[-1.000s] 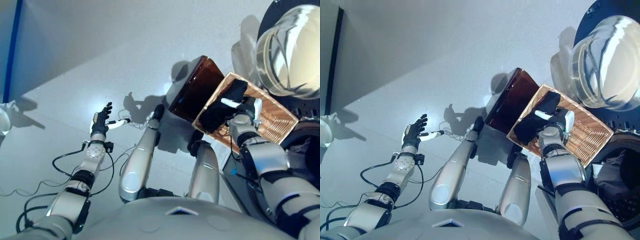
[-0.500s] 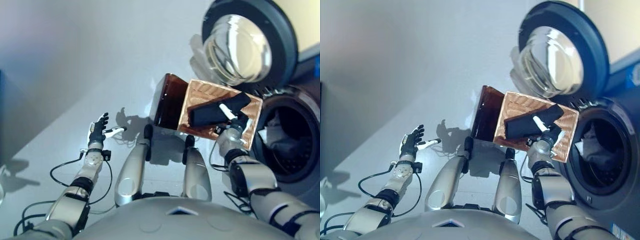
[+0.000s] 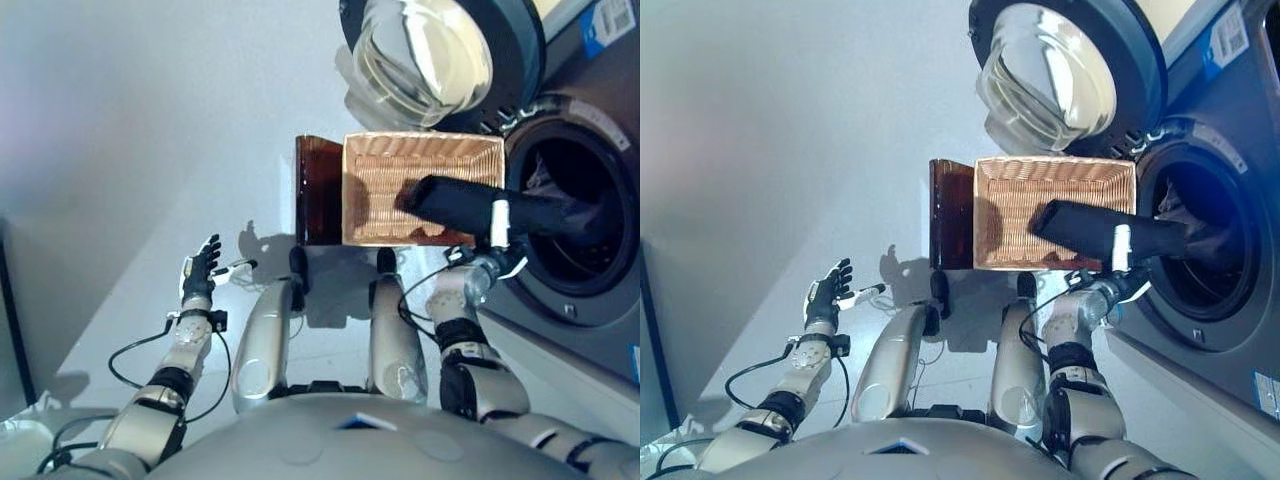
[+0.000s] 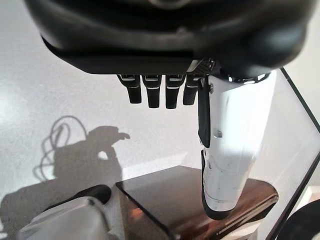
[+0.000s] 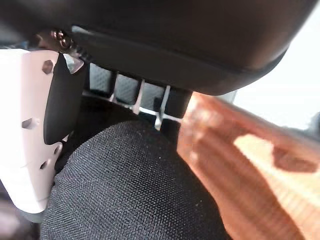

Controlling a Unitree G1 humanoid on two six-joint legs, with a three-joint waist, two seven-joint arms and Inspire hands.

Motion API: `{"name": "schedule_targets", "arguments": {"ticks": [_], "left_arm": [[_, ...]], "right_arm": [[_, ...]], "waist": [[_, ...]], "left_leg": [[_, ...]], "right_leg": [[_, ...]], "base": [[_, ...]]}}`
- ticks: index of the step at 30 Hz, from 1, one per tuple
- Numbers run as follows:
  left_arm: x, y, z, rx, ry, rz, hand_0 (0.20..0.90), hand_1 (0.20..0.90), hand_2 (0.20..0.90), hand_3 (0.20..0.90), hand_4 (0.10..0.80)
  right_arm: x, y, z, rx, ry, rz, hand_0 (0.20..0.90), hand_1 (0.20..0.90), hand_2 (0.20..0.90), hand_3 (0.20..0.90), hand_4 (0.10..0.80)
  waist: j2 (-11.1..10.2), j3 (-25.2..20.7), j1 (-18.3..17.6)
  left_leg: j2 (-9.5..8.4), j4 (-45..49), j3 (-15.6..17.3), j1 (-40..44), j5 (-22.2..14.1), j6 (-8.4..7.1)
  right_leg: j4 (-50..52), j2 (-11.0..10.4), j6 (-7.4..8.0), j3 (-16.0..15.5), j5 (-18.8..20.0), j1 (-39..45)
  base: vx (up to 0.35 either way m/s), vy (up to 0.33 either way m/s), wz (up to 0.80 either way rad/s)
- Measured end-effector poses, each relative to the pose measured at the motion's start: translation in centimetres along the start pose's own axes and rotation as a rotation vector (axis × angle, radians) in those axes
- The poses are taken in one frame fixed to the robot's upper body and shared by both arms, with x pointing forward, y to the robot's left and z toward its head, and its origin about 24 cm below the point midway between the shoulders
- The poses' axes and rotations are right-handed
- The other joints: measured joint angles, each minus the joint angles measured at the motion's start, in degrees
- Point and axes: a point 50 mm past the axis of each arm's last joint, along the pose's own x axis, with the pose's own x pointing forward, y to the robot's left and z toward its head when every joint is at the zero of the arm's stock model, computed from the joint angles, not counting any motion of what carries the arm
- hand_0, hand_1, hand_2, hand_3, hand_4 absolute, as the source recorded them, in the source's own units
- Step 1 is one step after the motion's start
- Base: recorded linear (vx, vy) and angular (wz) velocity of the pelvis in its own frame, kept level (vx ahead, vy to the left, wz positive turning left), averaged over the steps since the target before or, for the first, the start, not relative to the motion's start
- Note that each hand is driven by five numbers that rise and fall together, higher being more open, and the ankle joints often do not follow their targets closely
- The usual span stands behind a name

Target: Pick up the clothes and place them into the washing machine

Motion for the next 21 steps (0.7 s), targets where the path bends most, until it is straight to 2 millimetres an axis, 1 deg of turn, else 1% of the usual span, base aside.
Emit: {"name": "schedule_targets", "arguments": {"ticks": [2,3,4,5,6,7,8,10,12,14,16,18,20,21], "left_arm": [[-0.1,-0.1,-0.1,-0.003,0.005,-0.002,0.900,0.900,0.900,0.900,0.800],[-0.2,-0.2,-0.2,-0.005,0.007,-0.002,0.900,0.900,0.900,0.900,0.800],[-0.3,-0.1,-0.5,-0.006,0.014,0.001,0.900,0.900,0.900,0.900,0.800],[-0.4,-0.1,-0.5,-0.007,0.015,0.000,0.900,0.900,0.900,0.900,0.800],[-0.4,-0.1,-0.6,-0.008,0.018,0.000,0.900,0.900,0.900,0.900,0.800],[-0.4,-0.1,-0.6,-0.008,0.018,0.000,0.900,0.900,0.900,0.900,0.800],[-0.4,-0.2,-0.5,-0.009,0.015,-0.001,0.900,0.900,0.900,0.900,0.800],[-0.4,-0.4,-0.7,-0.013,0.021,-0.004,0.900,0.900,0.900,0.900,0.800],[-0.5,-0.6,-0.8,-0.018,0.026,-0.007,0.900,0.900,0.900,0.900,0.800],[-0.5,-0.9,-0.6,-0.024,0.021,-0.011,0.900,0.900,0.900,0.900,0.800],[-0.4,-1.0,-0.4,-0.026,0.009,-0.015,0.900,0.900,0.900,0.900,0.800],[-0.4,-1.0,-0.3,-0.027,0.005,-0.018,0.900,0.900,0.900,0.900,0.800],[-0.7,-1.0,-0.7,-0.023,0.019,-0.017,0.900,0.900,0.900,0.900,0.800],[-0.9,-1.0,-1.1,-0.020,0.028,-0.019,0.900,0.900,0.900,0.900,0.800]], "right_arm": [[0.0,0.4,0.1,0.021,-0.012,0.007,0.200,0.200,0.200,0.200,0.300],[0.0,0.5,0.2,0.036,-0.016,0.003,0.200,0.200,0.200,0.200,0.300],[0.0,0.8,0.3,0.057,-0.019,0.000,0.200,0.200,0.200,0.200,0.300],[0.0,0.9,0.4,0.072,-0.023,-0.002,0.200,0.200,0.200,0.200,0.300],[-0.1,1.0,0.6,0.095,-0.036,-0.012,0.200,0.200,0.200,0.200,0.300],[-0.1,1.0,0.7,0.105,-0.040,-0.022,0.200,0.200,0.200,0.200,0.300],[0.0,1.0,0.8,0.121,-0.047,-0.036,0.200,0.200,0.200,0.200,0.300],[0.0,1.0,0.9,0.148,-0.049,-0.060,0.200,0.200,0.200,0.200,0.300],[0.1,1.4,1.0,0.161,-0.049,-0.062,0.200,0.200,0.200,0.200,0.300],[0.1,2.2,1.2,0.175,-0.052,-0.051,0.200,0.200,0.200,0.200,0.300],[0.3,2.3,1.4,0.186,-0.058,-0.072,0.200,0.200,0.200,0.200,0.300],[0.7,2.5,2.1,0.221,-0.076,-0.116,0.200,0.200,0.200,0.200,0.300],[1.6,3.6,3.6,0.276,-0.106,-0.159,0.200,0.200,0.200,0.200,0.300],[2.3,4.6,5.1,0.322,-0.137,-0.181,0.200,0.200,0.200,0.200,0.300]], "waist": [[-0.03,0.28,0.29],[-0.02,0.23,-0.23],[0.06,0.29,-0.12],[0.08,0.29,-0.28],[0.09,0.29,-0.40],[0.09,0.31,-0.51],[0.04,0.34,-1.13],[0.06,0.42,-1.42],[0.14,0.45,-1.20],[0.67,0.57,-1.39],[1.04,0.55,-1.37],[1.57,0.49,-1.23],[2.84,0.58,-0.95],[4.29,0.40,-0.62]], "left_leg": [[1.16,2.71,-0.11,-0.72,-1.59,-0.49],[1.68,3.58,-0.62,-0.99,-2.32,-1.11],[2.24,6.46,-1.27,-1.96,-3.41,-1.49],[2.46,7.38,-1.54,-2.34,-3.87,-1.79],[2.92,9.19,-2.15,-3.22,-4.58,-2.31],[2.92,10.01,-2.87,-3.58,-4.91,-2.70],[3.02,11.41,-4.02,-4.25,-5.53,-3.37],[3.33,12.43,-4.53,-4.40,-6.10,-3.89],[3.79,13.40,-4.74,-4.52,-6.74,-4.26],[3.80,13.70,-5.11,-4.71,-7.06,-4.53],[3.80,13.68,-5.35,-4.65,-7.13,-4.63],[3.78,13.44,-5.47,-4.49,-7.15,-4.65],[3.50,12.86,-5.13,-4.05,-7.15,-4.66],[3.48,12.36,-4.56,-3.95,-7.15,-4.66]], "right_leg": [[2.57,0.82,0.06,-0.22,-1.54,-0.85],[3.63,1.36,-0.41,-0.44,-1.90,-1.57],[6.03,2.18,-1.19,-0.66,-2.36,-2.43],[7.13,2.56,-1.21,-0.83,-2.85,-3.03],[9.02,3.14,-1.72,-1.03,-3.62,-3.96],[10.08,3.34,-1.99,-1.47,-4.02,-4.38],[11.74,4.01,-2.62,-1.80,-4.63,-5.16],[13.32,4.66,-2.91,-1.86,-5.36,-5.86],[14.19,5.17,-3.14,-1.88,-5.42,-6.61],[14.56,5.41,-3.22,-2.06,-5.44,-7.25],[14.99,5.50,-3.61,-2.13,-5.55,-7.31],[15.03,5.49,-3.83,-2.25,-5.68,-7.27],[14.92,5.27,-3.86,-1.97,-5.71,-7.18],[14.62,4.99,-3.81,-1.84,-5.69,-7.19]], "base": [[0.079,-0.039,-0.20],[-0.024,-0.085,-0.31],[-0.015,-0.057,-0.26],[-0.009,-0.052,-0.26],[0.001,-0.045,-0.10],[0.007,-0.038,-0.09],[0.005,-0.022,-0.05],[-0.003,-0.014,-0.13],[0.016,-0.005,-0.34],[0.037,-0.010,-0.23],[0.053,0.003,0.00],[0.048,0.044,0.04],[0.039,0.044,-0.01],[0.000,0.000,0.00]]}}
